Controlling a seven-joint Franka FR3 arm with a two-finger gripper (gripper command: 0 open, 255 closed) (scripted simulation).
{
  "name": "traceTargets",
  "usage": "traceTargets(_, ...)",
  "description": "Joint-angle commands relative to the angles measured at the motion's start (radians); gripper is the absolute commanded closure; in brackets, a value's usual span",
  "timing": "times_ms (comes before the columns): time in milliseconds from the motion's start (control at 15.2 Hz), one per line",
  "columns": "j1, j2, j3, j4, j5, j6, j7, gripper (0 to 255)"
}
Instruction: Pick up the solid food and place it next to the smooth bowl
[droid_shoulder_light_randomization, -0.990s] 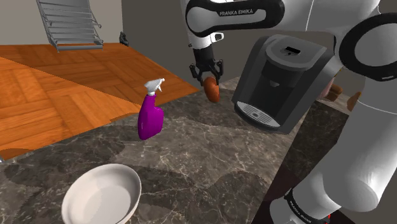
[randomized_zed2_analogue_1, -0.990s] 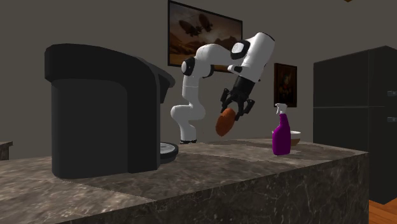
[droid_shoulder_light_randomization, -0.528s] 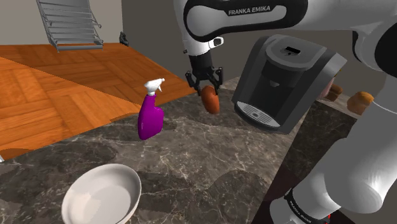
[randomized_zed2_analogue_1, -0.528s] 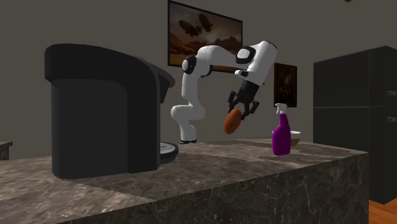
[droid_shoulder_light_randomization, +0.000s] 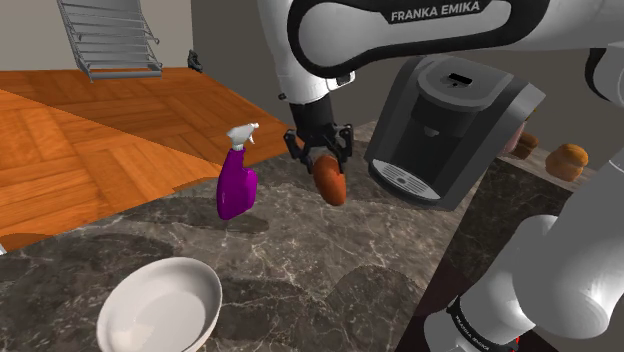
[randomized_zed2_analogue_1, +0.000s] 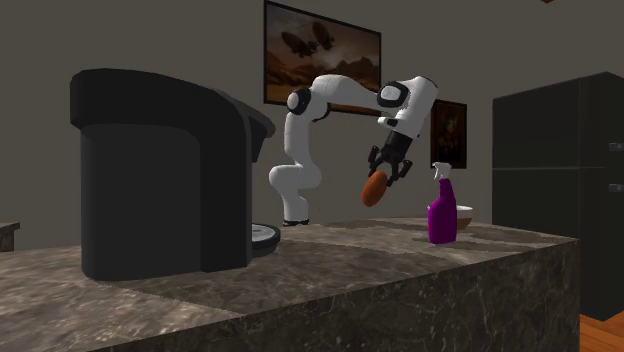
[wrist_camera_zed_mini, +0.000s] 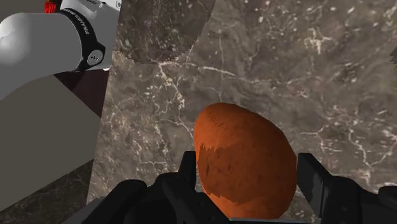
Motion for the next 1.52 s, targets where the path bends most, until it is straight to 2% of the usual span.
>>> traceTargets(0,0.02,-0.014,0.02,-0.016,0.021,-0.003,0.038,255)
traceTargets(726,0.146,-0.05,0.152,-0.05,0.147,-0.017,0.278,255)
traceTargets(1452,0.284,0.048,0.292,0.049,0.223,-0.018,0.559,255)
